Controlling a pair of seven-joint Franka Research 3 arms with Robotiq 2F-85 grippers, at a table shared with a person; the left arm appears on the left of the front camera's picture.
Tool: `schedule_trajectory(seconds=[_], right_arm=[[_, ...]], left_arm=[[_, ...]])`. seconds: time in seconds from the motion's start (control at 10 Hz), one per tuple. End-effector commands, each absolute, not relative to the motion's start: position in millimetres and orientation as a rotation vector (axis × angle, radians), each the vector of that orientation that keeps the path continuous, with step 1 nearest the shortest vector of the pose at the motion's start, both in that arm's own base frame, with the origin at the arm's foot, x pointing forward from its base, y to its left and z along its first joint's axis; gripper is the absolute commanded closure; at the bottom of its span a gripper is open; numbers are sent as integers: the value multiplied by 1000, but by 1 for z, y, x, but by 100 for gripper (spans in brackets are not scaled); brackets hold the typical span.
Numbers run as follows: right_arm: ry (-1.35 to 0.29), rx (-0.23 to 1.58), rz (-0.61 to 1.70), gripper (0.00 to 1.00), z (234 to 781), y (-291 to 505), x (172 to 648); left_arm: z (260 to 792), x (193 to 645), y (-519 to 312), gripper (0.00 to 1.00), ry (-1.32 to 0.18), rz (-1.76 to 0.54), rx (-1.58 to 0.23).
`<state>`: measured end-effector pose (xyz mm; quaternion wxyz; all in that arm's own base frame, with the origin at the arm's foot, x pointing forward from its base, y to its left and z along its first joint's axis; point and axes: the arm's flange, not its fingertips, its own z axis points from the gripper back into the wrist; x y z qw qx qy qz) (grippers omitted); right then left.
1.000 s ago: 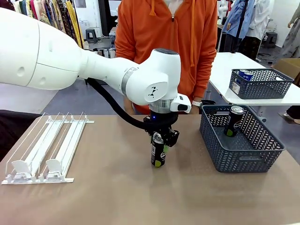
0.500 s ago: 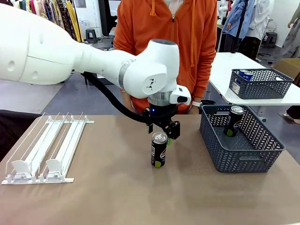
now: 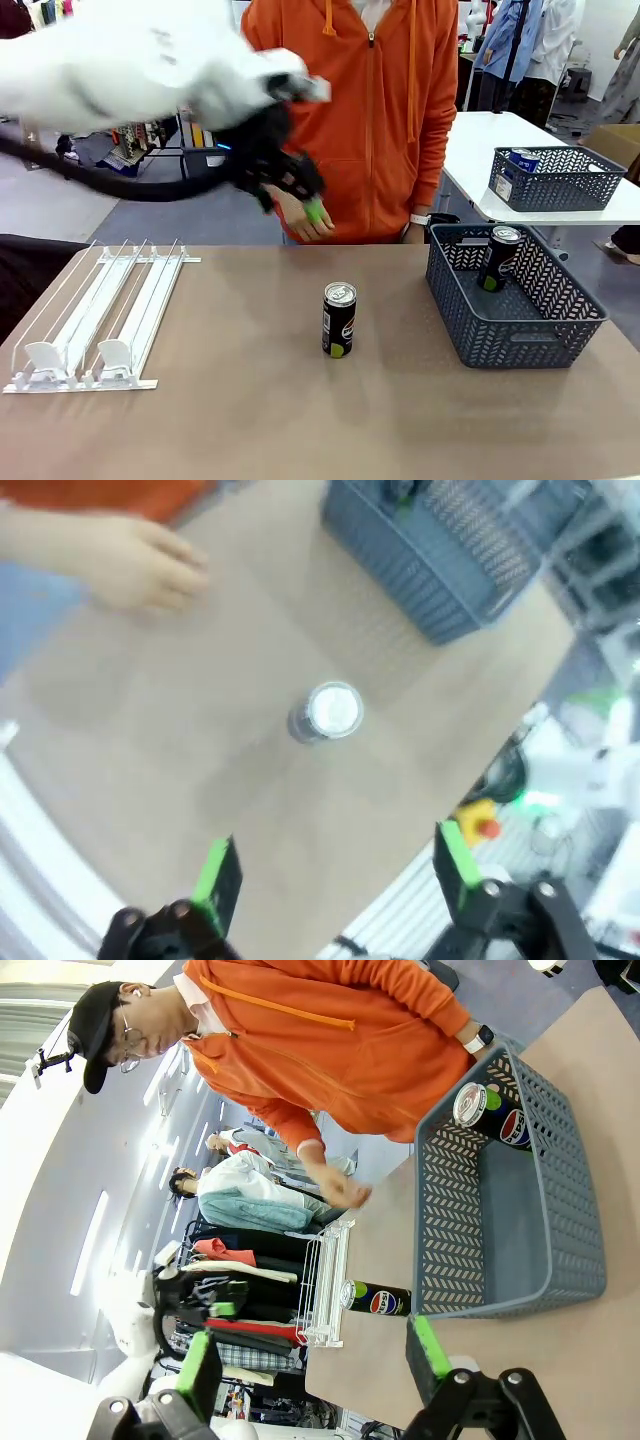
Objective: Retrieve and store the cans from the dispenser.
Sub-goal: Pick up one can from the Automatic Can Dispenser and place it in the middle of the table.
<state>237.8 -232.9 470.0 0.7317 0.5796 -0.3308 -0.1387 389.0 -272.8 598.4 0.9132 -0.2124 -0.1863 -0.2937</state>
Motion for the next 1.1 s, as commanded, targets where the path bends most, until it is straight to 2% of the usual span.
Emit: schedule_trajectory(seconds=[0.0,0.1,0.2,0.3,0.4,0.5,0.6,0.7,1.0], right_arm=[[-763,1287,-287,0,473,-233,241],[-763,1287,-287,0,473,-233,241],[-763,1287,-287,0,473,-233,241],[-763,1287,-287,0,473,-233,241],[-763,1287,-287,0,473,-233,241],[-763,1287,-287,0,473,-233,241],[-763,1287,-287,0,473,-233,241],[-763,1287,-287,0,473,-233,241],[-763,1287,-287,0,473,-233,241]], left_arm=[[571,346,-134,0,-528,-404,-667],[553,321,-71,0,-609,-233,-787],[529,307,-25,0,-626,-61,-846],[509,300,3,0,-643,8,-937],[492,303,23,0,-606,46,-1017],[485,308,24,0,-576,-95,-1177],[486,321,16,0,-467,-138,-1152],[510,312,44,0,-596,32,-1048],[510,312,44,0,-596,32,-1048]])
